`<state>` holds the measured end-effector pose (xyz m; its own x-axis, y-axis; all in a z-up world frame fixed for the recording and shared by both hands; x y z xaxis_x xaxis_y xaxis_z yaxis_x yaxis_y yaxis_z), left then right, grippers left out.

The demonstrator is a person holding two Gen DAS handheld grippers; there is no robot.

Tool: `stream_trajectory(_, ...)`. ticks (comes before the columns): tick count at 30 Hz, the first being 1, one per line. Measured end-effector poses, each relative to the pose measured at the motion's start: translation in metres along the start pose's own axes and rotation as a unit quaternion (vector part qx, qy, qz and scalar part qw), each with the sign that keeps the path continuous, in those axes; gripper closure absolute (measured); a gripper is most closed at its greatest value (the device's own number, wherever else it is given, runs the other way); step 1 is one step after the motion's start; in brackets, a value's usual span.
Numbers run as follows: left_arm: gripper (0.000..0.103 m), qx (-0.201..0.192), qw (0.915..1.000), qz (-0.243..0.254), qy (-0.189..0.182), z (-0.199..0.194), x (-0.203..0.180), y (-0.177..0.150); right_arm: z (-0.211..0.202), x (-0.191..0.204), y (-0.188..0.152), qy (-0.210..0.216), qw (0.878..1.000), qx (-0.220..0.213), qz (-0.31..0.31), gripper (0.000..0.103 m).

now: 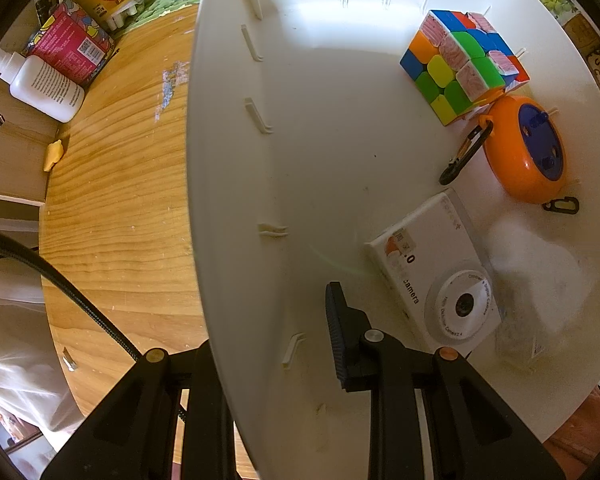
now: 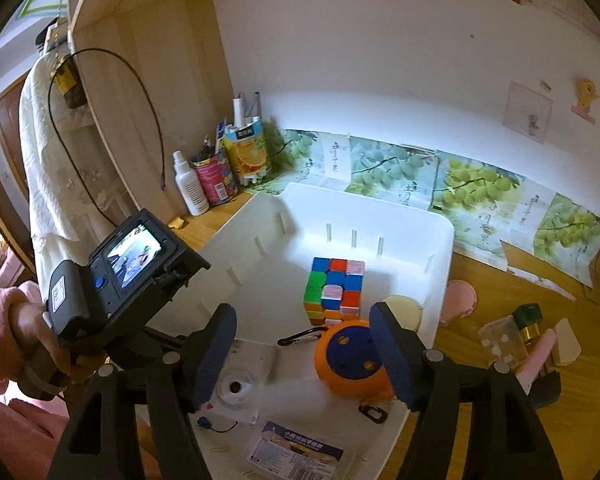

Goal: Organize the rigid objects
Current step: 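Carry the white paddle into the tray and release it, then withdraw the right tool toward the black rectangular case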

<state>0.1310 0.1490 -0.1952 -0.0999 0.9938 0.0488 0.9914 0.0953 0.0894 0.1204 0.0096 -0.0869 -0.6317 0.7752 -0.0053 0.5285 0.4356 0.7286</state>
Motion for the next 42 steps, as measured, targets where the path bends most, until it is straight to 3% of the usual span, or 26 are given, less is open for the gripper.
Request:
stream_trajectory(12, 0.076, 0.000, 1.0000, -0.001, 0.003, 0.001, -0.002, 0.001, -0.008, -0.045, -0.018, -0.055, 0.995, -0.012, 0.087, 0.025)
stream_trajectory(22, 0.075, 0.005, 1.0000, -0.004, 0.004, 0.003, -0.001, 0.004, -0.021, -0.102, -0.058, -0.136, 0.973, -0.005, 0.184, 0.022)
stream_trajectory(32, 0.074, 0.008, 0.9998, -0.015, 0.007, 0.006, 0.001, 0.010, -0.025, -0.151, -0.106, -0.216, 0.952, 0.048, 0.210, 0.021)
stream_trajectory(42, 0.074, 0.012, 0.9993, -0.033, 0.010, 0.008, 0.003, 0.014, -0.012, -0.189, -0.139, -0.236, 0.939, 0.109, 0.225, 0.021)
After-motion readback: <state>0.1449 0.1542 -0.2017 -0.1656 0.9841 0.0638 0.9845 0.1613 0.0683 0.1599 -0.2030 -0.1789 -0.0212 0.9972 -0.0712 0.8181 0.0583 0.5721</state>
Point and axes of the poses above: each gripper's, at about its wrist camera, not at the fingertips, and z roughly the way its jaws point, x to its left, y to its top, the point moved 1 cm from there along z, roughly the way its jaws point, and after that the axes turned 13 degrees about -z, right-handed, at the moved point
